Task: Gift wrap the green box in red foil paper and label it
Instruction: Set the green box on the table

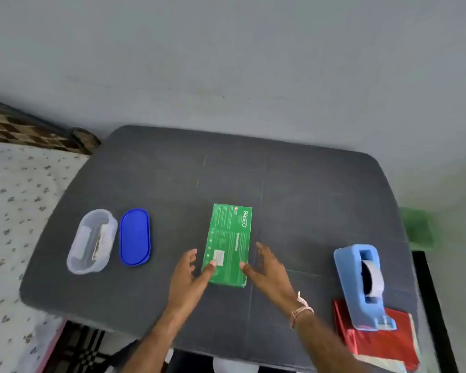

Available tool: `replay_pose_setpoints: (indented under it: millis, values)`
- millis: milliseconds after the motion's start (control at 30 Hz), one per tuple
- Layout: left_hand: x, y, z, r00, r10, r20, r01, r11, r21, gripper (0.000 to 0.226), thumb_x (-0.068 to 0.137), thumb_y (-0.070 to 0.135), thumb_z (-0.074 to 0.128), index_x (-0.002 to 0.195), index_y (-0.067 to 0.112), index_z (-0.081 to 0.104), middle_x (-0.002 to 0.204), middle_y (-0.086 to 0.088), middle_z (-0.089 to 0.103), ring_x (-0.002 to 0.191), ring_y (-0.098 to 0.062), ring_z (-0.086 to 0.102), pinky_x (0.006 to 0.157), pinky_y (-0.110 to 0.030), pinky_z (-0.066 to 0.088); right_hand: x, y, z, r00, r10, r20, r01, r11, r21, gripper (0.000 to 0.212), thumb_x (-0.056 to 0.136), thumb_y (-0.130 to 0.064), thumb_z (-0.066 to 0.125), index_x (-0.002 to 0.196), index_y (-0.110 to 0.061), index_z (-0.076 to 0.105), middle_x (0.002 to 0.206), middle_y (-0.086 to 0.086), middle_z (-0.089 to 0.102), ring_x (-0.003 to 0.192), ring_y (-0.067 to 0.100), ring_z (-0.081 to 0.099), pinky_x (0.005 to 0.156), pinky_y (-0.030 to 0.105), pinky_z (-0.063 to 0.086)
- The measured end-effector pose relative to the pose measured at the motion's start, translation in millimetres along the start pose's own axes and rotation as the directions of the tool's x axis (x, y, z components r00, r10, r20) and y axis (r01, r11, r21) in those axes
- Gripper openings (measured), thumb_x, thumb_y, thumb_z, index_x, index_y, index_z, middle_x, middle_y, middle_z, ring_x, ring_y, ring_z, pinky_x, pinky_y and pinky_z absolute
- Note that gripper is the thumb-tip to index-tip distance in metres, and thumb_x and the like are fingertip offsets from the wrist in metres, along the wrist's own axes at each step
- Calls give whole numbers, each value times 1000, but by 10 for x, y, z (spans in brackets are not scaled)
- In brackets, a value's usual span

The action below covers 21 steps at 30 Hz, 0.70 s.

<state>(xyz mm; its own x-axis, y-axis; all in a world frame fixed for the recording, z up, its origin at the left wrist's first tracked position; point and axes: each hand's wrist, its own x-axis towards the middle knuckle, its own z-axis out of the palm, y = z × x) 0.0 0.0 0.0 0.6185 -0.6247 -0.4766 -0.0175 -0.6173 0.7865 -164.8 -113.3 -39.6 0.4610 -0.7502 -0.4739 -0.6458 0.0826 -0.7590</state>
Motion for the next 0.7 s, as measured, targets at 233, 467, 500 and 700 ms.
replay_pose_setpoints:
  millis: [233, 467, 500, 700]
  values:
    - [866, -355, -62, 970, 28, 241, -35, 999, 24, 43, 91, 37, 74, 131, 29, 59, 119, 16, 72, 107, 0, 68, 97, -41, 57, 446, -217, 459, 974, 99, -202, -67, 985, 161, 39, 92, -38, 72, 128, -41, 57, 116, -21, 70, 103, -2, 68, 90, 35, 60]
    - [1038, -501, -37, 977, 108, 181, -95, 992, -82, 50, 86, 54, 72, 132, 38, 61, 120, 6, 72, 108, -12, 71, 90, -45, 59, 477, -154, 726, 957, 28, -287, 47, 967, 252, 61, 90, -24, 77, 145, -34, 51, 120, -28, 68, 112, -4, 65, 88, 26, 59]
    - [1035, -531, -33, 977, 128, 168, -112, 989, -101, 49, 87, 52, 74, 131, 37, 62, 120, 5, 72, 108, -14, 71, 90, -46, 59, 484, -124, 778, 960, 2, -281, 81, 955, 286, 64, 90, -23, 77, 147, -33, 49, 122, -28, 67, 113, -4, 65, 88, 25, 59]
    - [1087, -629, -54, 950, 293, 107, -267, 940, -211, 36, 92, 24, 70, 127, 31, 65, 114, 7, 76, 99, -11, 75, 76, -27, 62, 614, -101, 996, 947, -145, -288, 263, 864, 429, 63, 93, -17, 73, 147, -35, 45, 124, -23, 68, 113, -1, 66, 91, 24, 58]
